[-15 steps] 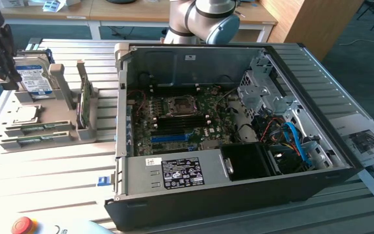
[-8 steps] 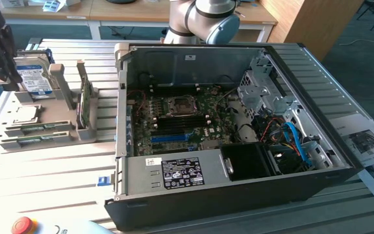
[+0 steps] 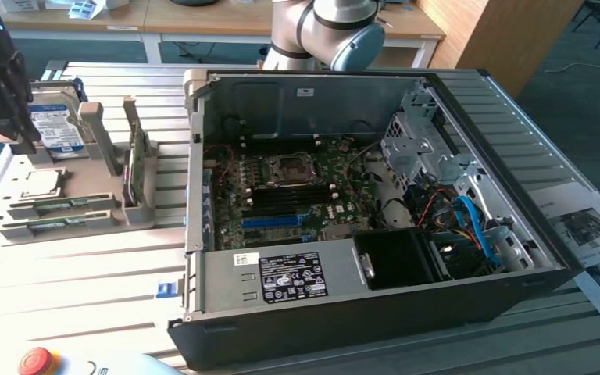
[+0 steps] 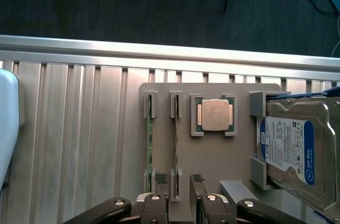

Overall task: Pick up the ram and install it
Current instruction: 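Pick up the ram and move it above insertion slot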

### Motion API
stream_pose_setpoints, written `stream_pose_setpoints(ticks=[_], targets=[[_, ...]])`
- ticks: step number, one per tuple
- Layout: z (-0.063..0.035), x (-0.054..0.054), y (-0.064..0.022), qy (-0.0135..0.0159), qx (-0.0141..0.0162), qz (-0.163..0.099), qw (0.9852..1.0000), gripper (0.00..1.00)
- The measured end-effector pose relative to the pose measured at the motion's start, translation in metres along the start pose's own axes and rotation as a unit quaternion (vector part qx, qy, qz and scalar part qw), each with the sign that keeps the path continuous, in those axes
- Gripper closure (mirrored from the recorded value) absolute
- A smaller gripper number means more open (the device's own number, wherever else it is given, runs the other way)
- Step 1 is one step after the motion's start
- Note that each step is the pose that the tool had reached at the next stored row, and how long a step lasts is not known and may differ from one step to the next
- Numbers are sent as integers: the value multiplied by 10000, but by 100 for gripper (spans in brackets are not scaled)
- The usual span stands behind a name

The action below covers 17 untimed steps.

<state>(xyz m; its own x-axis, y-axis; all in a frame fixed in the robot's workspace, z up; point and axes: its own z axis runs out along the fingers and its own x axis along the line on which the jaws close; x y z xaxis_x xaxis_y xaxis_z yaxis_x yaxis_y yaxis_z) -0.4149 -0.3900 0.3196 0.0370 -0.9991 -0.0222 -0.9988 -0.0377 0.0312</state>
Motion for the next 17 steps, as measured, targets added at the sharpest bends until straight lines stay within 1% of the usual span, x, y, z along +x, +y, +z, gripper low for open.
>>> stream_pose_setpoints(ticks=[17], targets=[[313,11,-4,0,1,0,10000,70]])
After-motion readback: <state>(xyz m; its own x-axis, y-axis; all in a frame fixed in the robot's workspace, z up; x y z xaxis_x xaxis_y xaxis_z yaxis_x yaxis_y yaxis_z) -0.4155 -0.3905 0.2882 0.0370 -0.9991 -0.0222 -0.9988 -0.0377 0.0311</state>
